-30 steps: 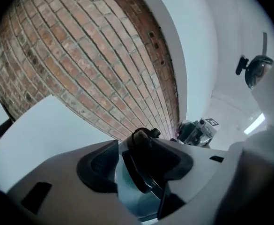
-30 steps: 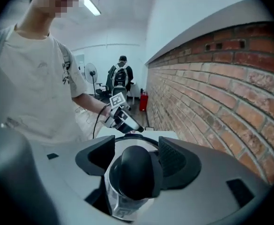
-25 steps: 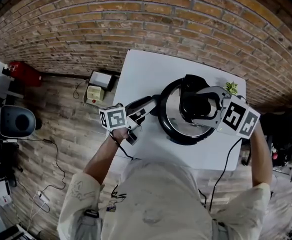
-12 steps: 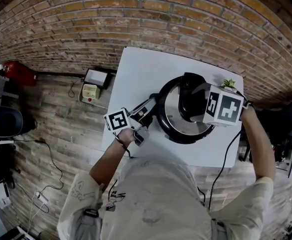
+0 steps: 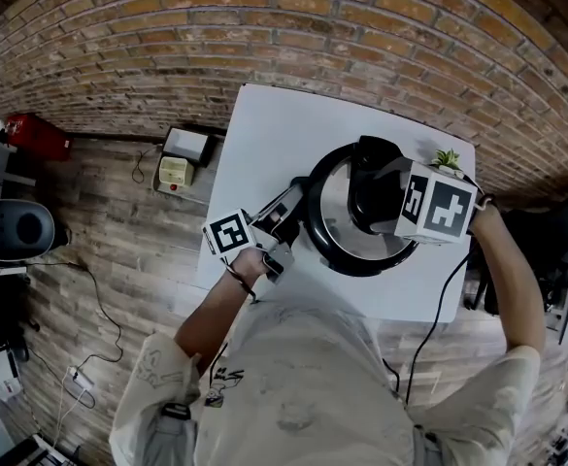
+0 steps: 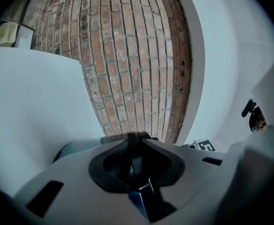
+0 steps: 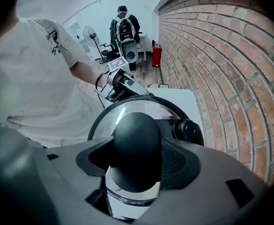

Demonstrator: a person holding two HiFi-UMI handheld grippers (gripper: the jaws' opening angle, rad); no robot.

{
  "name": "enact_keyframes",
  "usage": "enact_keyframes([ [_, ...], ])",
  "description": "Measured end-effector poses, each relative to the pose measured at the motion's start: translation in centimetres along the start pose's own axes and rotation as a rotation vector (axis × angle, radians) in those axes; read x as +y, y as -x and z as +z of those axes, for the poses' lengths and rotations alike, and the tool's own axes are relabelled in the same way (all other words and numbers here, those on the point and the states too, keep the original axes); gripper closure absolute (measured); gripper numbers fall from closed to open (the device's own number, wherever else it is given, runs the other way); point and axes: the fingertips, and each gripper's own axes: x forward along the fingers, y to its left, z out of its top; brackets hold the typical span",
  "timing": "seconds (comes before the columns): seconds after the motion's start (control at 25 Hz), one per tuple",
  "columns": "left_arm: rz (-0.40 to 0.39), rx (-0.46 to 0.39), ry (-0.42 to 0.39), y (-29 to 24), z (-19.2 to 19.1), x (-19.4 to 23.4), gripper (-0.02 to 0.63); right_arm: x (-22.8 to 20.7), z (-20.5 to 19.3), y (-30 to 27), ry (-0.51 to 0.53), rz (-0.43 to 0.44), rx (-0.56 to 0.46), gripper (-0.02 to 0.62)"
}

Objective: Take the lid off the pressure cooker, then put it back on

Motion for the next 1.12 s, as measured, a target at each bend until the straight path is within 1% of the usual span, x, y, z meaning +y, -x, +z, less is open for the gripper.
enact_keyframes([
  [0.2, 0.008, -0.012, -0.011, 0.1, 0.1, 0.0, 0.521, -0.1, 0.1, 0.0, -0.010, -0.002, -0.004, 0.301],
  [0.4, 0.010, -0.023, 0.000, 0.1, 0.0, 0.0, 0.522, -0.6, 0.1, 0.0, -0.011, -0.019, -0.020, 0.303],
  [0.56, 0.034, -0.018, -0.072, 0.3, 0.3, 0.4, 0.522, -0.7, 0.0, 0.0, -0.060, -0.028, -0.017, 0.305],
  [0.64, 0.035, -0.026, -0.066, 0.3, 0.3, 0.3, 0.522, -0.8, 0.0, -0.1, -0.095, -0.037, -0.008, 0.305],
  [0.76, 0.019, -0.047, -0.011, 0.1, 0.1, 0.0, 0.523, -0.9, 0.0, -0.1, -0.127, -0.043, 0.011, 0.304],
  [0.84, 0.015, -0.052, -0.003, 0.1, 0.1, 0.0, 0.523, -0.9, 0.0, -0.1, -0.151, -0.048, 0.011, 0.304],
  [0.92, 0.029, -0.050, -0.028, 0.3, 0.2, 0.2, 0.523, -1.1, 0.1, -0.1, -0.201, -0.059, -0.001, 0.304],
  [1.0, 0.043, -0.048, -0.053, 0.4, 0.4, 0.4, 0.523, -1.4, 0.1, -0.1, -0.278, -0.079, -0.016, 0.304],
  [1.08, 0.040, -0.062, -0.033, 0.4, 0.4, 0.3, 0.523, -1.7, 0.1, -0.1, -0.389, -0.110, -0.037, 0.302],
  [1.12, 0.048, -0.067, -0.035, 0.4, 0.4, 0.3, 0.523, -1.8, 0.1, -0.1, -0.454, -0.130, -0.049, 0.304],
])
